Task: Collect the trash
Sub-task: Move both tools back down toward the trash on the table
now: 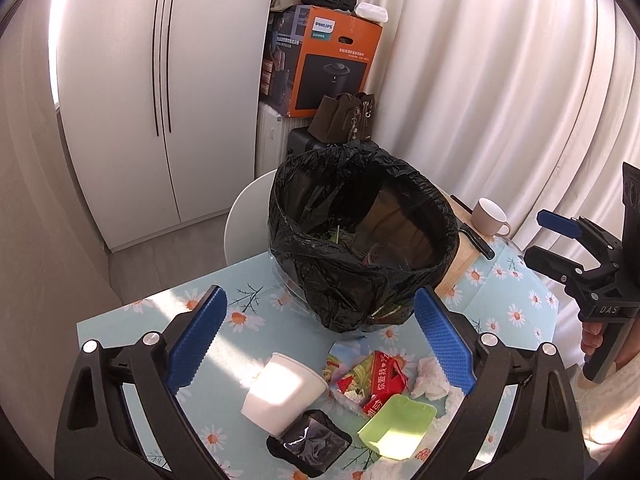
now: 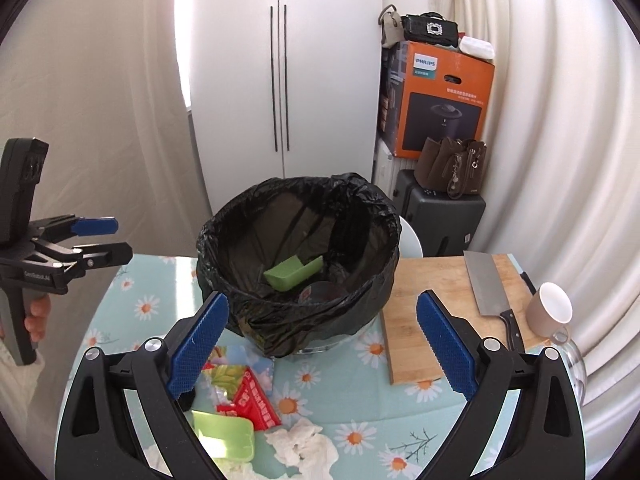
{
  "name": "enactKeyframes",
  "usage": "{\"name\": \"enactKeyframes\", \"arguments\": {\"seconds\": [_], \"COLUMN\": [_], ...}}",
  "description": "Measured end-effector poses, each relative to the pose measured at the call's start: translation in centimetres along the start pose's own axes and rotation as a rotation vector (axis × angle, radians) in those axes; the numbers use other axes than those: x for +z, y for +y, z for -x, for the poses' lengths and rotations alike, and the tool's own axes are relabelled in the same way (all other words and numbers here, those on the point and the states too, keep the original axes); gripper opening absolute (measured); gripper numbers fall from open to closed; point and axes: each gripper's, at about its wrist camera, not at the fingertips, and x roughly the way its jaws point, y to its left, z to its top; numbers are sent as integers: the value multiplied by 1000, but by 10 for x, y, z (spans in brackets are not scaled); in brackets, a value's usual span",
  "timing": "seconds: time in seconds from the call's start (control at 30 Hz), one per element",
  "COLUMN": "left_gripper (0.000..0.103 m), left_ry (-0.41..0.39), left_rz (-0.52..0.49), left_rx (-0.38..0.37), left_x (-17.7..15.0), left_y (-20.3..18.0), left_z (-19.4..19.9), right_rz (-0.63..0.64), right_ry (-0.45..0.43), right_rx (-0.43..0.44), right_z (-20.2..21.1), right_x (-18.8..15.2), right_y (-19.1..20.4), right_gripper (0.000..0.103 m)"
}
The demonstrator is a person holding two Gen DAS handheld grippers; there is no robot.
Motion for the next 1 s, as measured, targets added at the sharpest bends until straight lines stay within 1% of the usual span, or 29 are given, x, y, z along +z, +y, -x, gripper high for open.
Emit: {"name": "enactKeyframes", "arguments": {"seconds": [0.17,0.43,0.53,0.6,0.67,0.8,0.87,1.0], "left_gripper": [97,97,97,97,97,97,97,97], "left_ry": [5,3,6,8,16,32,45,62], "left_rz": [-13,-40,-32,-30,-33,-28,-21,1], "left_rx": [-2,23,19,36,46,31,32,25], "left_x": [-15,-37,-47,-54,-61,-76,-83,-96], "left_y": [-9,-22,-23,-24,-26,-25,-23,-15], "left_z": [19,48,56,62,64,68,66,61], "right_rz": [-17,-41,-43,-38,-32,-16,6,37], "right_ry": [-7,4,11,15,20,28,44,78], "right_rx": [-17,-31,-37,-39,-41,-56,-74,-71], "right_z": [27,63,73,80,85,93,92,89], "right_x": [-15,-40,-49,-54,-59,-69,-75,-90], "right_y": [11,22,27,31,35,41,46,56], "right_gripper": [91,91,91,91,91,91,91,91]}}
